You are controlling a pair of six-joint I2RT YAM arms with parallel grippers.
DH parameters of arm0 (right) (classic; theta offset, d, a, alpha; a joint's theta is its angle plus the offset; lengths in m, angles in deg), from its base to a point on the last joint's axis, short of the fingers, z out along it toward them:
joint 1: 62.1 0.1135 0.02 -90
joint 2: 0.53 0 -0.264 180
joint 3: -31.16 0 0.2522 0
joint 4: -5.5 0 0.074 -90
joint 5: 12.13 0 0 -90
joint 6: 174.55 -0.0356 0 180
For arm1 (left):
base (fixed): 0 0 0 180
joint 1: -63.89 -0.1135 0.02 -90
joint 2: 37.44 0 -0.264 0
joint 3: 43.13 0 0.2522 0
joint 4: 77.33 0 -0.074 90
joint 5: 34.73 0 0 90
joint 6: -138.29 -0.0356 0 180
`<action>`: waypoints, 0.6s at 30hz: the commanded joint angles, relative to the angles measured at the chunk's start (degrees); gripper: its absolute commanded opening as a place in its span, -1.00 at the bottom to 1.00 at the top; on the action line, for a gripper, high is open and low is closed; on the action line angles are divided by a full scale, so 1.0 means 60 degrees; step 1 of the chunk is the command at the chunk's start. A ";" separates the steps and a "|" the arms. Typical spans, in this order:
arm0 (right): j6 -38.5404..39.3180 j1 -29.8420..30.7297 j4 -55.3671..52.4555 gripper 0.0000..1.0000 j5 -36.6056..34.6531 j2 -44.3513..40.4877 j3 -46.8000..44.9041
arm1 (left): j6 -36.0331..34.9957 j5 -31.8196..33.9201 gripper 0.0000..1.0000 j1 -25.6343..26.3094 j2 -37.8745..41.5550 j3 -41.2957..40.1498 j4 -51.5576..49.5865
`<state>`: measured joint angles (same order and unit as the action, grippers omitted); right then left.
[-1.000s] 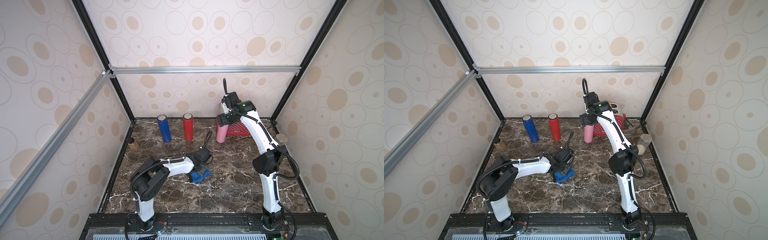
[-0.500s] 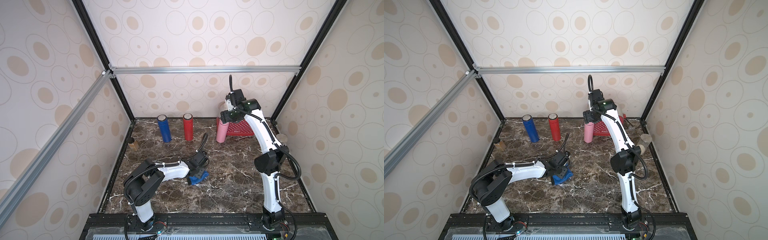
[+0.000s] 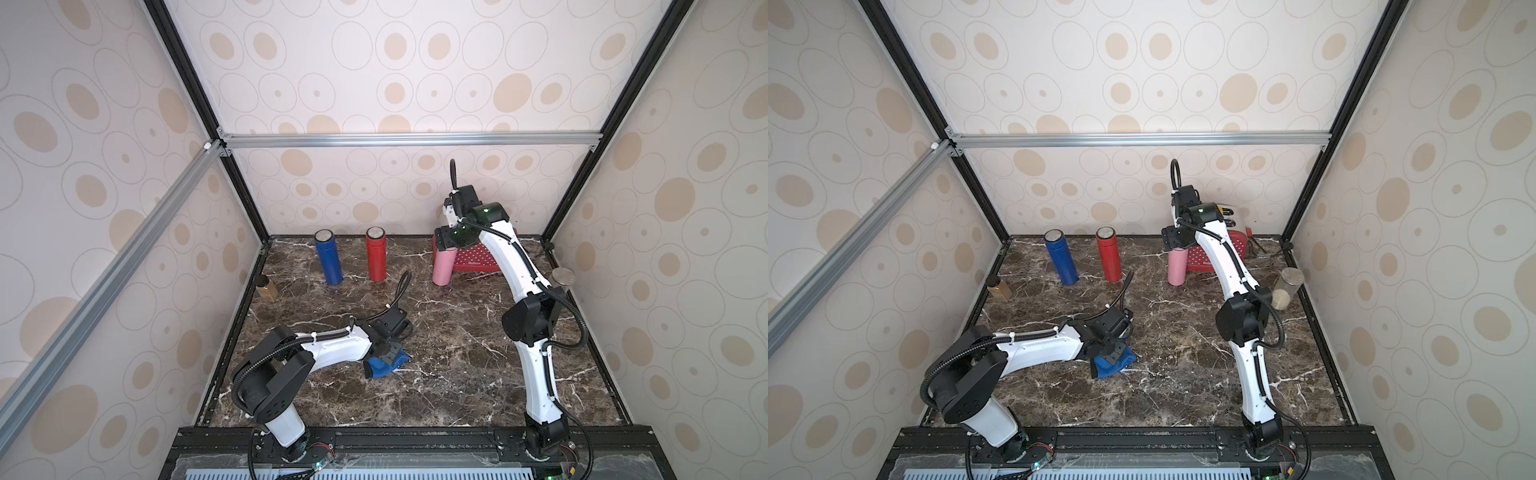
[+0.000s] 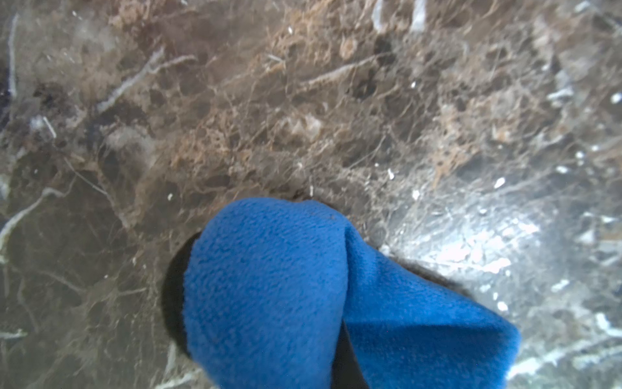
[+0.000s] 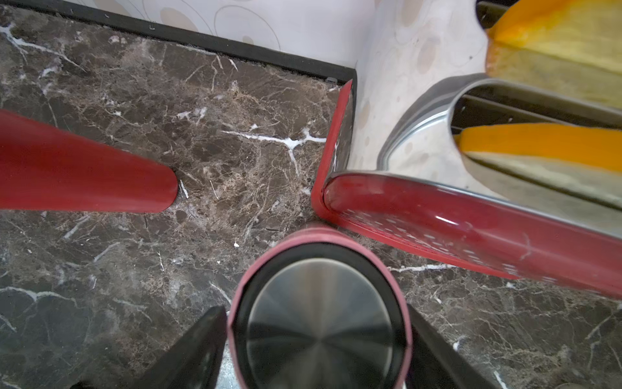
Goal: Wipe the surface of the thermos
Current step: Pick up the thermos from the center of the board.
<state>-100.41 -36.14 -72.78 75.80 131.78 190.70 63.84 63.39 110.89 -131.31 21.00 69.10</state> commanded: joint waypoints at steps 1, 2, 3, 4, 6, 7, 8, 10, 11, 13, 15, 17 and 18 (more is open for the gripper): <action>-0.0155 -0.0004 0.0009 0.60 -0.0062 0.0181 0.0358 | -0.0128 0.0268 -1.00 0.0062 0.0303 -0.0089 -0.0637; -0.0155 -0.0002 0.0002 0.60 -0.0077 0.0209 0.0372 | -0.0145 0.0296 -1.00 0.0062 0.0333 -0.0102 -0.0666; -0.0155 -0.0004 0.0028 0.60 -0.0095 0.0261 0.0372 | -0.0154 0.0315 -1.00 0.0073 0.0347 -0.0106 -0.0695; -0.0151 0.0005 0.0044 0.60 -0.0073 0.0306 0.0385 | -0.0153 0.0344 -1.00 0.0062 0.0368 -0.0113 -0.0710; -0.0155 0.0004 0.0029 0.60 -0.0066 0.0409 0.0441 | -0.0147 0.0382 -1.00 0.0063 0.0391 -0.0145 -0.0719; -0.0155 0.0004 0.0006 0.59 -0.0066 0.0465 0.0480 | -0.0149 0.0403 -1.00 0.0062 0.0417 -0.0148 -0.0740; -0.0155 0.0005 -0.0017 0.58 -0.0065 0.0505 0.0498 | -0.0148 0.0430 -1.00 0.0062 0.0449 -0.0151 -0.0766; -0.0140 -0.0004 -0.0029 0.55 -0.0073 0.0576 0.0503 | -0.0157 0.0473 -1.00 0.0062 0.0541 -0.0162 -0.0785; -0.0140 0.0001 -0.0057 0.52 -0.0132 0.0592 0.0504 | -0.0170 0.0519 -1.00 0.0062 0.0605 -0.0177 -0.0788; -0.0100 0.0006 -0.0101 0.45 -0.0181 0.0609 0.0501 | -0.0196 0.0626 -1.00 0.0065 0.0741 -0.0192 -0.0821; -0.0080 0.0007 -0.0154 0.43 -0.0175 0.0608 0.0489 | -0.0245 0.0690 -1.00 0.0062 0.0846 -0.0192 -0.0857; -0.0027 0.0000 -0.0176 0.42 -0.0169 0.0612 0.0489 | -0.0309 0.0775 -1.00 0.0069 0.0918 -0.0192 -0.0894; -0.0016 -0.0004 -0.0183 0.42 -0.0133 0.0627 0.0490 | -0.0320 0.0807 -1.00 0.0069 0.0953 -0.0178 -0.0916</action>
<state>-100.60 -36.17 -72.21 74.97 134.38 192.21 63.23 66.19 110.89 -127.13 19.89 65.64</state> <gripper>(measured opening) 0.712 0.110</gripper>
